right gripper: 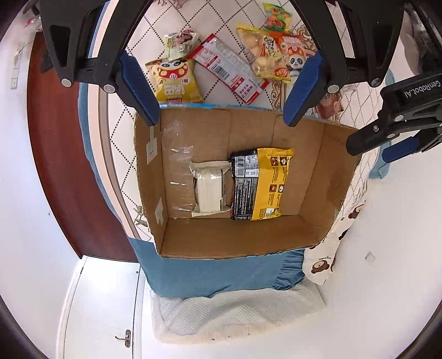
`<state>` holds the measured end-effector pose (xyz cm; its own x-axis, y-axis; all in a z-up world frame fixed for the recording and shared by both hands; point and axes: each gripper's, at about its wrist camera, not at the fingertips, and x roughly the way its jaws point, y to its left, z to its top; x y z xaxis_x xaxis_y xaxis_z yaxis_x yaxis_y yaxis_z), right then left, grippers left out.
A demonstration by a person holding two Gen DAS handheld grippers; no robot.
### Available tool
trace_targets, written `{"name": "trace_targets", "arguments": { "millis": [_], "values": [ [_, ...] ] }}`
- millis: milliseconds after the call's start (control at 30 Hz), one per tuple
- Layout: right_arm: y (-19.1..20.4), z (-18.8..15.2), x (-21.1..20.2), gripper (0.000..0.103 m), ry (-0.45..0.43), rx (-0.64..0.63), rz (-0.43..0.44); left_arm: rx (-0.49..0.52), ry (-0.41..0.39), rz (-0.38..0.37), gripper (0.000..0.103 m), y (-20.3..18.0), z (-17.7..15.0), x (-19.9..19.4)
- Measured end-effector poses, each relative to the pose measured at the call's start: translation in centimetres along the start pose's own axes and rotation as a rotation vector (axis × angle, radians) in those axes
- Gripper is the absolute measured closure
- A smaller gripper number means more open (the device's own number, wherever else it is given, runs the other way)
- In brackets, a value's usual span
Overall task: Organize snacks
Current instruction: 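Grasp the panda-print orange bag with the left tool while the right tool grasps the yellow egg-cake bag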
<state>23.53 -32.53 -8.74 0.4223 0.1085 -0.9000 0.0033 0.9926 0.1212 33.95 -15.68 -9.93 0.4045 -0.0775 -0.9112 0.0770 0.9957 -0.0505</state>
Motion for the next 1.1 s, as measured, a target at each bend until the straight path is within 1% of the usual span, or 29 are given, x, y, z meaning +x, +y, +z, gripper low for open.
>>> {"name": "trace_targets", "arguments": {
  "millis": [67, 167, 233, 300, 433, 533, 600, 667, 767, 800, 867, 933, 1000, 1100],
  "values": [
    [0.0, -1.3, -0.6, 0.01, 0.014, 0.008, 0.017, 0.006, 0.023, 0.009, 0.01, 0.0, -1.7, 0.1],
    [-0.3, -4.0, -0.3, 0.01, 0.058, 0.037, 0.056, -0.006, 0.072, 0.011, 0.01, 0.7, -4.9, 1.1],
    [-0.4, -6.1, 0.8, 0.01, 0.098, 0.061, 0.095, -0.03, 0.112, 0.037, 0.01, 1.6, -7.4, 2.4],
    [-0.2, -8.0, 2.1, 0.01, 0.131, 0.079, 0.106, -0.059, 0.152, 0.07, 0.01, 2.7, -9.8, 4.1],
    [1.4, -11.8, 5.6, 0.01, 0.197, 0.083, 0.121, -0.148, 0.25, 0.126, 0.01, 5.7, -14.1, 7.9],
    [3.3, -13.3, 8.1, 0.01, 0.219, 0.061, 0.113, -0.243, 0.296, 0.117, 0.01, 8.2, -16.6, 9.3],
    [4.7, -14.0, 9.8, 0.01, 0.227, 0.035, 0.096, -0.285, 0.311, 0.116, 0.01, 9.1, -17.5, 9.8],
    [6.0, -14.3, 11.6, 0.011, 0.244, 0.014, 0.084, -0.287, 0.31, 0.139, 0.01, 9.4, -18.0, 10.0],
    [7.8, -14.7, 14.2, 0.028, 0.282, -0.019, 0.068, -0.254, 0.301, 0.169, 0.01, 9.0, -18.1, 10.1],
    [8.3, -14.8, 15.0, 0.036, 0.29, -0.039, 0.042, -0.246, 0.298, 0.171, 0.01, 8.8, -18.1, 10.1],
    [8.6, -15.3, 15.7, 0.047, 0.292, -0.062, 0.009, -0.24, 0.297, 0.159, 0.01, 8.4, -18.1, 10.1],
    [8.2, -15.6, 15.5, 0.051, 0.284, -0.075, 0.011, -0.234, 0.298, 0.143, 0.01, 7.7, -18.1, 10.1],
    [7.6, -15.9, 15.0, 0.053, 0.285, -0.089, -0.01, -0.223, 0.298, 0.126, 0.01, 6.9, -17.6, 10.4],
    [6.2, -16.6, 13.9, 0.054, 0.299, -0.095, -0.026, -0.201, 0.306, 0.092, 0.01, 5.1, -17.0, 10.8]
  ]
}}
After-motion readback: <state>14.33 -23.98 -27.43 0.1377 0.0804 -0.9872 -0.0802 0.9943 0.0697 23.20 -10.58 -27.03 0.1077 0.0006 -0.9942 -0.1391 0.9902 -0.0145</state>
